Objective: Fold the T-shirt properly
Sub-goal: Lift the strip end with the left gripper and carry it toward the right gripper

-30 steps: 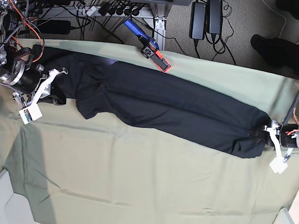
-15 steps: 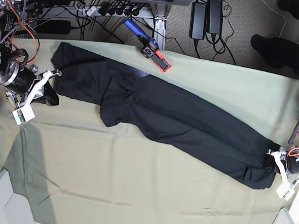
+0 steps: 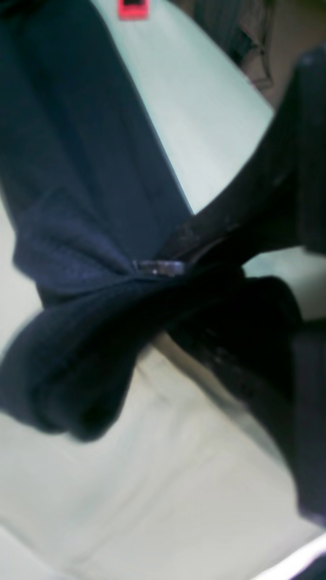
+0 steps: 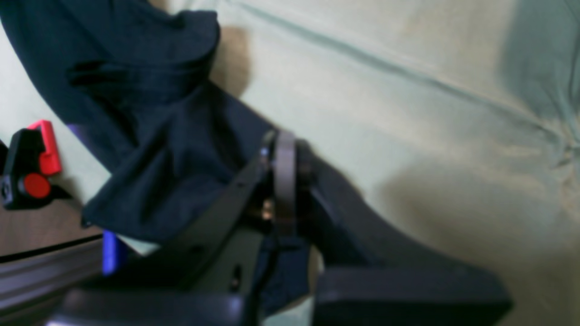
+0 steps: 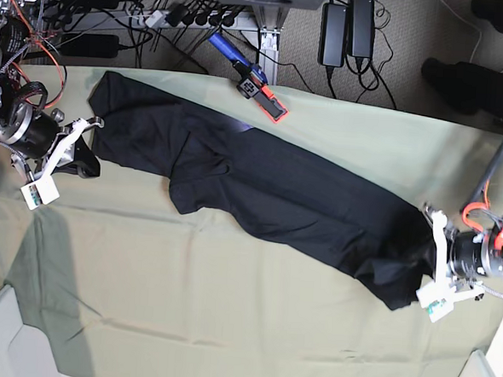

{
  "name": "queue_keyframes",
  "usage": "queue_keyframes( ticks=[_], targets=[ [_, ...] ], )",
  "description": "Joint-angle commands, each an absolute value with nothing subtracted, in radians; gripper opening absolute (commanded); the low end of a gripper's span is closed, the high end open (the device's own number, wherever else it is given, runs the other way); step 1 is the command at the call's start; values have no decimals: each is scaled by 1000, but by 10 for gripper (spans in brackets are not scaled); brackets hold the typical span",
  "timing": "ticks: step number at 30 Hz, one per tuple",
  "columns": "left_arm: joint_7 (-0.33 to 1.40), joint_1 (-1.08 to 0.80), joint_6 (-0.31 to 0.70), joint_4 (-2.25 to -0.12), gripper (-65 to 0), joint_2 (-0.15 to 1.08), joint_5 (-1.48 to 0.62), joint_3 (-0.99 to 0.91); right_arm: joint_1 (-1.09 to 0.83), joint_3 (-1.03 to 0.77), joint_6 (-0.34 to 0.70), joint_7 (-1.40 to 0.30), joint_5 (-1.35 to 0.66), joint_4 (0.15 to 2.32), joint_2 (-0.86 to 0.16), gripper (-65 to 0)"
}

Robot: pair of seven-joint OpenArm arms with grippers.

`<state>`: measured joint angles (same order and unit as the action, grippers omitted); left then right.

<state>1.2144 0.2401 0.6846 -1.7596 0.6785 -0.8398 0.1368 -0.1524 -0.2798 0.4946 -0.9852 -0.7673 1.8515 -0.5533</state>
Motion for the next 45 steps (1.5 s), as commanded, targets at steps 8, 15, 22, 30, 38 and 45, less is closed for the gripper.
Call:
queue_keyframes(
  ticks=[8,15,22,30,38,45],
  targets=[
    [1125,151,676,-1972,-650,496,-764,134,-142,-290,572,-963,-767,1866,-573,-650],
    [1091,135,653,-1962,-650,340,-553,236,-142,-290,572,-966,-767,1866,-574,-650],
    [1059,111,564,-1895,-650,310,-358,406,-141,-290,572,-965,-767,1866,-578,-650],
    [1049,111,519,-1884,-650,299,-267,559,-141,-290,573,-966,-767,1866,-582,-650],
    [1037,116,448,-1855,-333,237,-241,563,-141,-290,573,-966,-786,1866,-582,-650],
    [1048,116,430,-1879,-333,215,-225,562,-141,-290,573,-968,-804,1866,-582,-650]
  ],
)
